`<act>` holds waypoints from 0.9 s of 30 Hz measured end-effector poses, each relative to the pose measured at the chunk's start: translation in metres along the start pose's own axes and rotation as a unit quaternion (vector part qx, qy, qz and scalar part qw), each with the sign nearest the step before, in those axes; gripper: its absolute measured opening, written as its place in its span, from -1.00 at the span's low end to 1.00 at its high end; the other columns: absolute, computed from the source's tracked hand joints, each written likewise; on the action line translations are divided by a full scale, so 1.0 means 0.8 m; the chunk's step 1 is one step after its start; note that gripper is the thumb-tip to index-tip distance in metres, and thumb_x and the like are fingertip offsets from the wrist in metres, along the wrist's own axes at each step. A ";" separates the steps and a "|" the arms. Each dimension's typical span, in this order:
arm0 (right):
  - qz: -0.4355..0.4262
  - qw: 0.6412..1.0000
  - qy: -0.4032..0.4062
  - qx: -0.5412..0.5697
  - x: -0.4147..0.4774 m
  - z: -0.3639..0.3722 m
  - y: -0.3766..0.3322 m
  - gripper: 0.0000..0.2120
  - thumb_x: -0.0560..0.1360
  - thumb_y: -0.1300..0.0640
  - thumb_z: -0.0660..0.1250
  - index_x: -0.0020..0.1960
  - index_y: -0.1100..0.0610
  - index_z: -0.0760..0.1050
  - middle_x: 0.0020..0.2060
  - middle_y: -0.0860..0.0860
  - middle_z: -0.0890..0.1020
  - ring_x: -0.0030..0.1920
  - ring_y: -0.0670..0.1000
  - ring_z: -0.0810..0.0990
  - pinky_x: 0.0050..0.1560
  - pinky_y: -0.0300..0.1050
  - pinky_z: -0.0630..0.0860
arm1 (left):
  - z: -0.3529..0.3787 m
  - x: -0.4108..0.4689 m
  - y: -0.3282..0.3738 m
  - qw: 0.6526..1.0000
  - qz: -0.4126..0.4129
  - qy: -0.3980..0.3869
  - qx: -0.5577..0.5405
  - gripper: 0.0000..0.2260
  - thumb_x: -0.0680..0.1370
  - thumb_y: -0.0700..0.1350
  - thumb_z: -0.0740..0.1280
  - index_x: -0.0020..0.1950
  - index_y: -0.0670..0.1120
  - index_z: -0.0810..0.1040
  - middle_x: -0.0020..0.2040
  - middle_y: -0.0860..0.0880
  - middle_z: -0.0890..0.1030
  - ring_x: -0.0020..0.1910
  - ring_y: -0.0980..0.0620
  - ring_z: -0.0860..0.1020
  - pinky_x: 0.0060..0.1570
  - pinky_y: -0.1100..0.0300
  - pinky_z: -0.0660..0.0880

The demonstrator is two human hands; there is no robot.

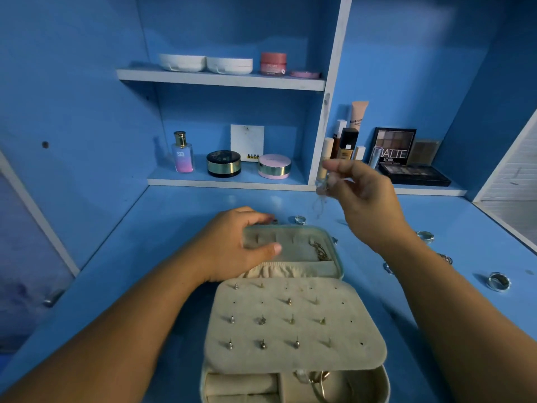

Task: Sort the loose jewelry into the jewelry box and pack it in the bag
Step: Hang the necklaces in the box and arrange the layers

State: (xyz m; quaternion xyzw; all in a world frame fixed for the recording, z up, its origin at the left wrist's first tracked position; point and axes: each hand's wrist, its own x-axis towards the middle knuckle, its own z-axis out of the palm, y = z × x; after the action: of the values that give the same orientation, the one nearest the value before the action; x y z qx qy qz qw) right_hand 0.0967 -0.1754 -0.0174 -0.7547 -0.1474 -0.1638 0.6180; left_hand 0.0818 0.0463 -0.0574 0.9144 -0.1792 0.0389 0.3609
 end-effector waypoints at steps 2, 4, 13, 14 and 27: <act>0.017 0.997 -0.056 0.040 -0.012 0.007 -0.004 -0.81 0.57 0.31 0.24 0.05 0.06 0.52 -0.31 -0.11 0.62 -0.18 -0.09 0.67 -0.04 -0.27 0.56 | 0.000 0.002 0.001 0.999 0.007 0.033 -0.011 -0.57 0.45 0.07 0.47 0.30 0.04 0.56 0.13 0.23 0.56 0.16 0.31 0.51 0.17 0.39 0.39; 0.023 0.995 -0.099 0.023 -0.020 0.014 -0.003 -0.81 0.55 0.28 0.27 0.06 0.03 0.54 -0.32 -0.11 0.63 -0.17 0.09 0.64 -0.03 -0.03 0.60 | 0.000 0.002 0.004 0.999 0.013 0.045 -0.023 -0.64 0.45 0.04 0.47 0.24 0.06 0.59 0.10 0.24 0.57 0.14 0.33 0.51 0.14 0.42 0.36; 0.022 0.988 -0.147 0.046 -0.033 0.028 0.001 -0.76 0.55 0.30 0.27 0.12 0.03 0.55 -0.32 -0.14 0.56 -0.40 -0.07 0.39 -0.44 -0.28 0.30 | 0.005 0.001 0.015 0.994 0.044 0.016 -0.095 -0.86 0.39 0.09 0.49 -0.09 0.11 0.69 -0.02 0.16 0.64 0.02 0.24 0.60 0.13 0.19 0.51; 0.019 0.988 -0.147 0.052 -0.033 0.029 0.002 -0.75 0.55 0.32 0.27 0.12 0.05 0.54 -0.31 -0.13 0.56 -0.39 -0.12 0.42 -0.42 -0.32 0.32 | 0.004 0.002 0.014 0.994 0.046 0.019 -0.098 -0.94 0.43 0.01 0.50 -0.12 0.11 0.68 -0.04 0.15 0.64 0.00 0.24 0.60 0.12 0.19 0.51; -0.036 0.992 -0.118 0.013 -0.036 0.031 0.008 -0.75 0.49 0.36 0.32 0.05 0.06 0.55 -0.20 0.02 0.61 -0.25 -0.13 0.58 -0.25 -0.39 0.44 | 0.005 0.002 0.015 0.994 0.035 0.028 -0.103 -0.96 0.47 -0.06 0.48 -0.10 0.06 0.69 -0.07 0.13 0.66 -0.02 0.20 0.61 0.15 0.07 0.54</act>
State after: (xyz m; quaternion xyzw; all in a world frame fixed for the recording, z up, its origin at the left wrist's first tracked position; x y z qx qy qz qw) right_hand 0.0751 -0.1532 -0.0398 -0.7545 -0.2483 -0.0939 0.6001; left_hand 0.0789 0.0351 -0.0519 0.8643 -0.2041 0.0581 0.4560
